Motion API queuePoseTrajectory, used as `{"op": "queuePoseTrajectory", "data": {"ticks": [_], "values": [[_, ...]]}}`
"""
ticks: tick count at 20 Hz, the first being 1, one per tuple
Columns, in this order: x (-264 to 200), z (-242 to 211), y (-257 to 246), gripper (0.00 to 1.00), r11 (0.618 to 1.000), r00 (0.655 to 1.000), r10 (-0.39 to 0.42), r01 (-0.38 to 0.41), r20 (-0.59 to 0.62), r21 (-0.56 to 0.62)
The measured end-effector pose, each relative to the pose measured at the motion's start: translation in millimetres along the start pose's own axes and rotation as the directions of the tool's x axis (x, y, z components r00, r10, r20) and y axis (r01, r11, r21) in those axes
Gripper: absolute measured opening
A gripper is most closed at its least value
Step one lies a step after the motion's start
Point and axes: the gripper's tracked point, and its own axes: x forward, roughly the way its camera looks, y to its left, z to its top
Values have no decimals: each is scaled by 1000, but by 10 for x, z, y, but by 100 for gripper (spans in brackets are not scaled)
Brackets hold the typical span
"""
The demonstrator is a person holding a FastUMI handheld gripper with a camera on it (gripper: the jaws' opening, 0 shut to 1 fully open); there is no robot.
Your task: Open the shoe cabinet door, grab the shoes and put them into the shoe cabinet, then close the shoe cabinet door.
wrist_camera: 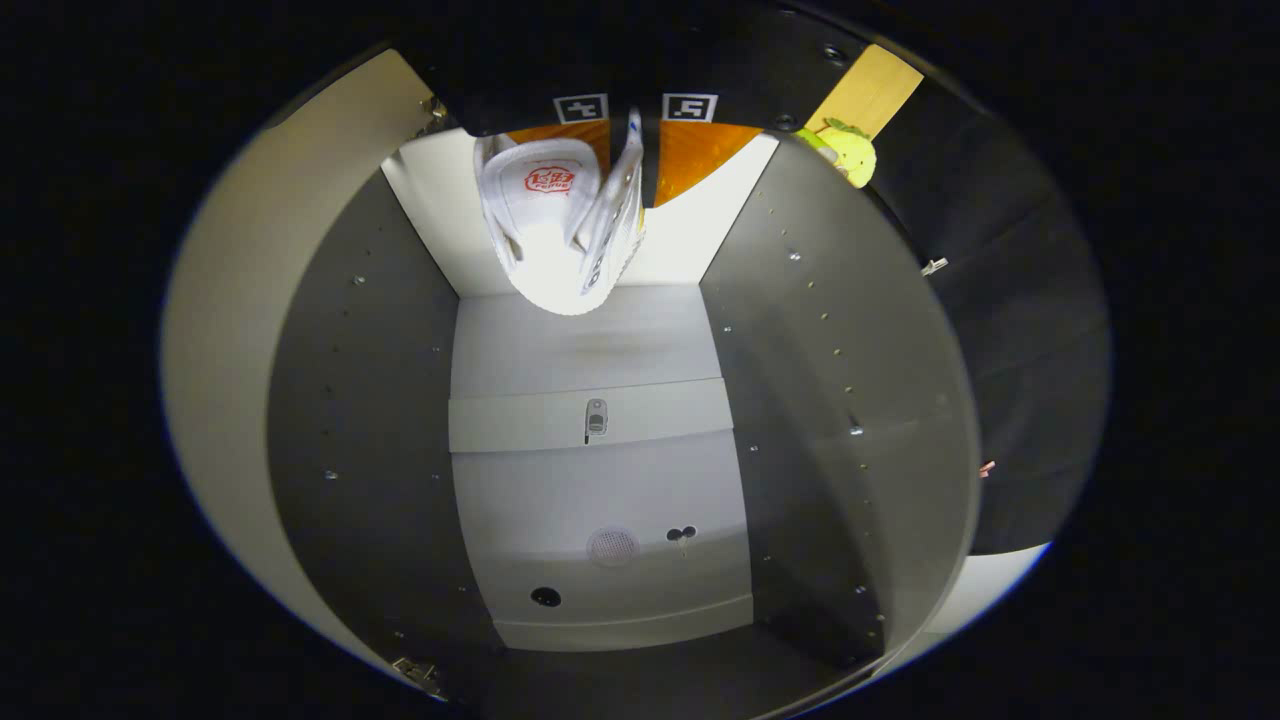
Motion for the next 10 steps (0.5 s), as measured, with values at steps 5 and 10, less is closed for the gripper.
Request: {"op": "queuePoseTrajectory", "data": {"ticks": [5, 10], "values": [[636, -168, -130, 5, 999, 996, -42, 40, -73, -27], [1076, -193, -240, 5, 995, 993, -86, 81, -86, -56]]}}
